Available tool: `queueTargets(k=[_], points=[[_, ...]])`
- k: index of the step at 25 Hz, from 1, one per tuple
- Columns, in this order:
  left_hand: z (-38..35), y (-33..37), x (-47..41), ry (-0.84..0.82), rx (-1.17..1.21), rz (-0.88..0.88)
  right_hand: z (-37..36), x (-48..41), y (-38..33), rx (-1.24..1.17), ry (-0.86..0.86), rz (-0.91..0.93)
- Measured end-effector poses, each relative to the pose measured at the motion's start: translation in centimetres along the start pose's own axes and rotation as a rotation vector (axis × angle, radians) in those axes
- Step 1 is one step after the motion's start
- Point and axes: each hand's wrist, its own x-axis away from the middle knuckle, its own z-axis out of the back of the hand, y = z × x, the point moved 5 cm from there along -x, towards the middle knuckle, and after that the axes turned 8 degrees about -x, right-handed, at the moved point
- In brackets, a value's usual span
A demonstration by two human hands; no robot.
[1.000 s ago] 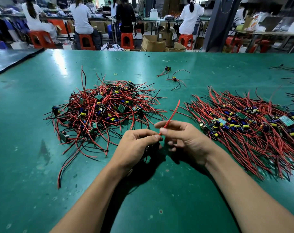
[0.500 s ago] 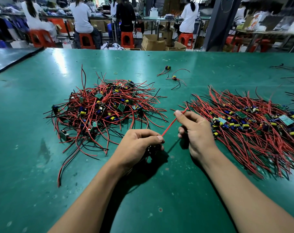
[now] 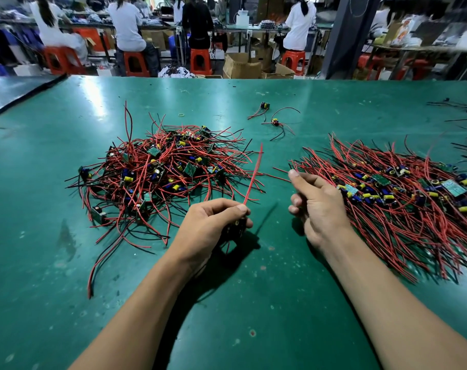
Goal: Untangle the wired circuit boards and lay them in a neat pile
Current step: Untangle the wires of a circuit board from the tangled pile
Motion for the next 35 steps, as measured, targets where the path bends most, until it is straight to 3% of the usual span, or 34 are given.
queueTargets(k=[3, 6, 8, 13, 19, 24, 28, 35], points=[[-0.1, 0.1, -0.2, 0.037, 0.004, 0.011, -0.8, 1.0, 0.9, 0.31, -0.167, 0.041], [0.2, 0.3, -0.3, 0.095, 0.093, 0.021, -2.0, 2.0, 0.7, 0.759, -0.297, 0.24], [0.1, 0.5, -0.3, 0.114, 0.165, 0.008, -2.9, 2.9, 1.0, 0.898, -0.386, 0.284], [-0.2, 1.0, -0.2, 0.125, 0.332, -0.007, -4.5, 5.0, 1.9, 0.856, -0.555, 0.285], [-0.1, 1.1, 0.1, 0.142, 0.393, -0.003, -4.8, 4.9, 1.8, 0.677, -0.463, 0.256], [0.1, 0.8, -0.2, 0.098, 0.277, -0.028, -5.1, 4.8, 2.6, 0.28, -0.394, -0.057], [-0.3, 0.1, -0.3, -0.04, 0.177, -0.004, -4.6, 4.5, 2.4, 0.05, -0.368, -0.278], [-0.8, 0.5, -0.1, -0.26, 0.167, 0.119, -4.4, 5.0, 2.3, 0.012, -0.492, -0.488]])
